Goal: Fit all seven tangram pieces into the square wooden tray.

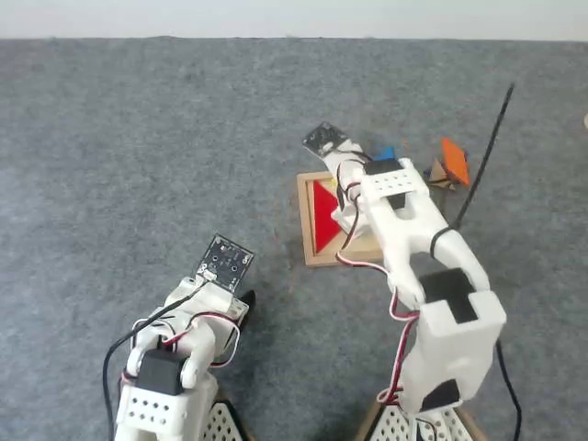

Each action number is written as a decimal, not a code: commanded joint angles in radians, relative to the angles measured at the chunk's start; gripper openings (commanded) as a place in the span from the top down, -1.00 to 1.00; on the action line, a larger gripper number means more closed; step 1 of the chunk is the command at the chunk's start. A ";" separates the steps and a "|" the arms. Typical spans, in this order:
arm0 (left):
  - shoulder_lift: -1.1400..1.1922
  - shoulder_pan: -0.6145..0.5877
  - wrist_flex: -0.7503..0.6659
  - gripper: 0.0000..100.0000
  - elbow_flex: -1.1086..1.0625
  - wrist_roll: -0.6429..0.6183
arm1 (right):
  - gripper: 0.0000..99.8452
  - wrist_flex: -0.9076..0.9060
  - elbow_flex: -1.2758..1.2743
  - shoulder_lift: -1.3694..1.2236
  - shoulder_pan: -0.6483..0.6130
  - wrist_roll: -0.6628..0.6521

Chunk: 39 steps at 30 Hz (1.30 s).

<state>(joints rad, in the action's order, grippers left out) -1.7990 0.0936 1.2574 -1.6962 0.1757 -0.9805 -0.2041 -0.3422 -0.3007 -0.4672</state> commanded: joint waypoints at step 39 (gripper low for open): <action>-0.020 0.005 0.006 0.63 0.013 -0.008 | 0.57 0.242 -0.025 0.085 0.084 0.107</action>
<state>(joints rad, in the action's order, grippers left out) -1.7990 0.0936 1.2574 -1.6962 0.1757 -0.7211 -0.3422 -0.1887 -0.1979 -0.3613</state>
